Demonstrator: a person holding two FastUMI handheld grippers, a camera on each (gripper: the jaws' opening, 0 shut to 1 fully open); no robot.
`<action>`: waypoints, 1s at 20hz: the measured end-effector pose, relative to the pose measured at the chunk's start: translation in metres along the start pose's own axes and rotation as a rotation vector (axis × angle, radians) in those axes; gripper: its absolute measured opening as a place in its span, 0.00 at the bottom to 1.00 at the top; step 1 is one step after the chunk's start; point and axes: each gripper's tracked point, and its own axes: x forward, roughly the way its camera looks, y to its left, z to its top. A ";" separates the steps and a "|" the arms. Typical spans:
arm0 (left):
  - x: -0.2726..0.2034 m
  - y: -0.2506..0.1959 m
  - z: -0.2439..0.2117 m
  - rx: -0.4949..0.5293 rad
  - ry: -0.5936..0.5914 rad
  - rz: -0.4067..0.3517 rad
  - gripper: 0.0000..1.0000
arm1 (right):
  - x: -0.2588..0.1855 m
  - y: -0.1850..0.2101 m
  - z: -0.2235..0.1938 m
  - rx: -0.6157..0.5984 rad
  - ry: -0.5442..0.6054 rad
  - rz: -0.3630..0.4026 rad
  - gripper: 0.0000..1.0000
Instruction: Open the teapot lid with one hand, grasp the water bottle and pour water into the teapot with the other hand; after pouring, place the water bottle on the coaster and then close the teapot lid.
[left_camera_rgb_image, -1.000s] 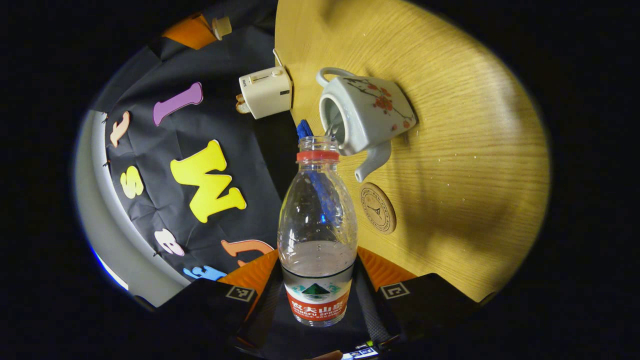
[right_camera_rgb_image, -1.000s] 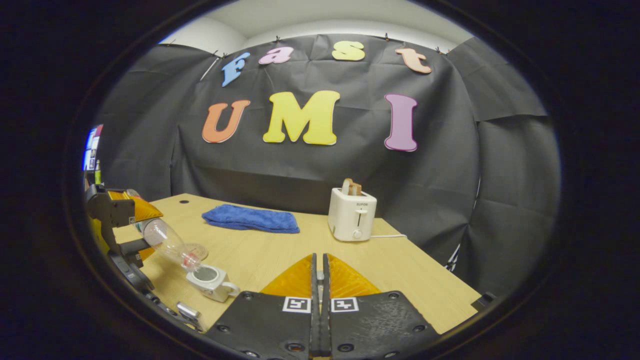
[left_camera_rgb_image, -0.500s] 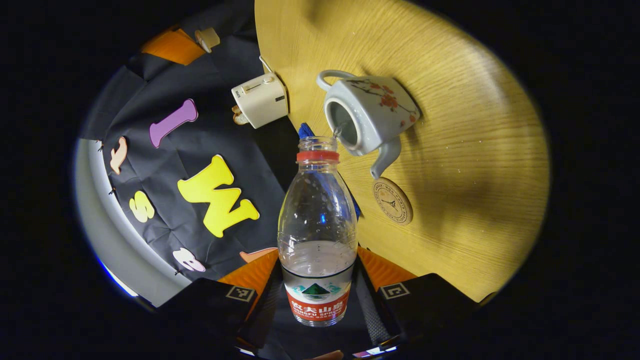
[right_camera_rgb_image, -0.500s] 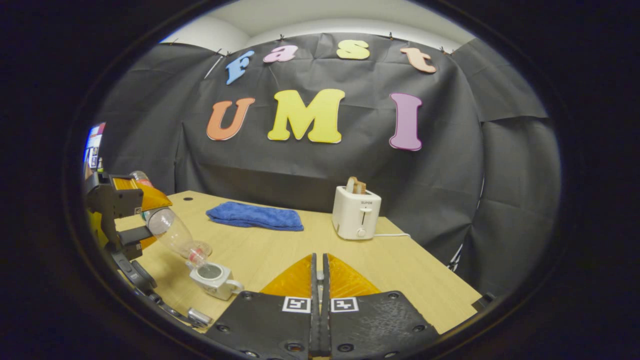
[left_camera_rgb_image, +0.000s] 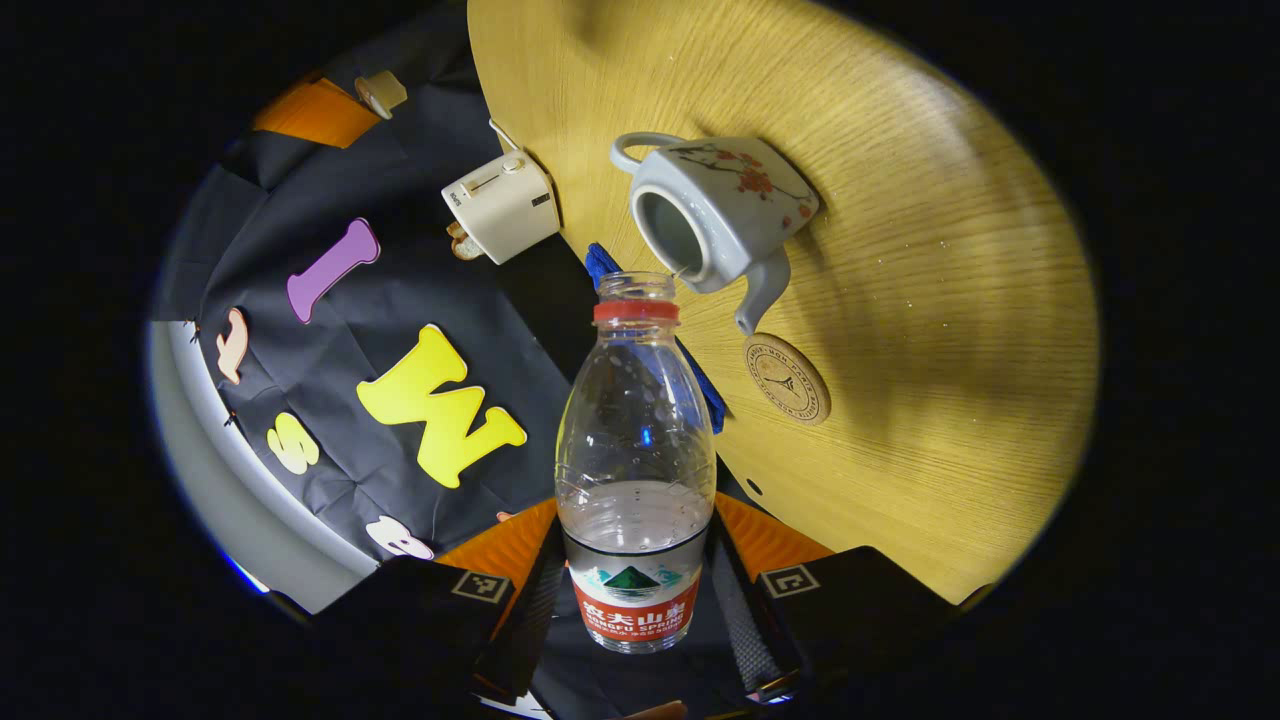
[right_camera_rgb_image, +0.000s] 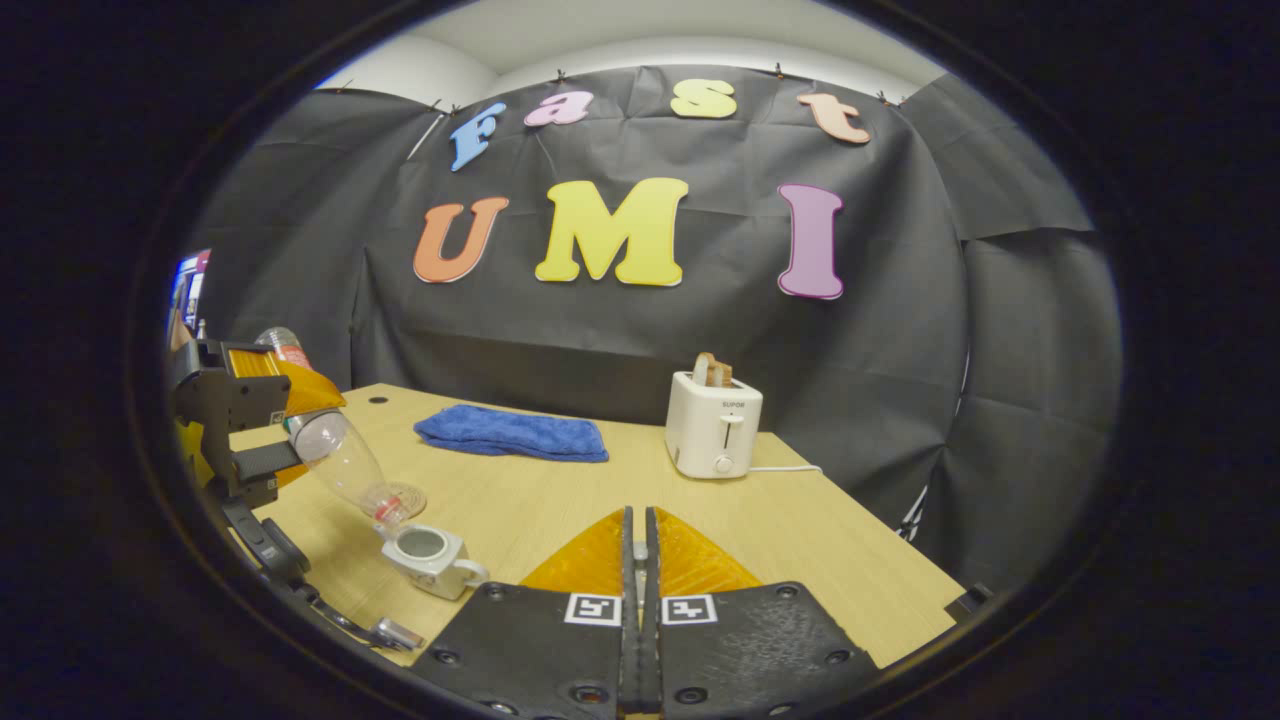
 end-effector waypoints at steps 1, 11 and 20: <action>0.000 0.002 0.001 0.007 -0.001 0.002 0.76 | 0.000 0.001 0.000 0.000 0.003 0.003 0.00; -0.005 0.005 0.002 0.029 -0.008 -0.002 0.76 | 0.000 -0.001 0.001 -0.012 0.000 0.005 0.00; 0.000 -0.011 -0.001 -0.284 -0.066 -0.062 0.76 | 0.002 -0.005 0.000 -0.022 0.004 -0.015 0.00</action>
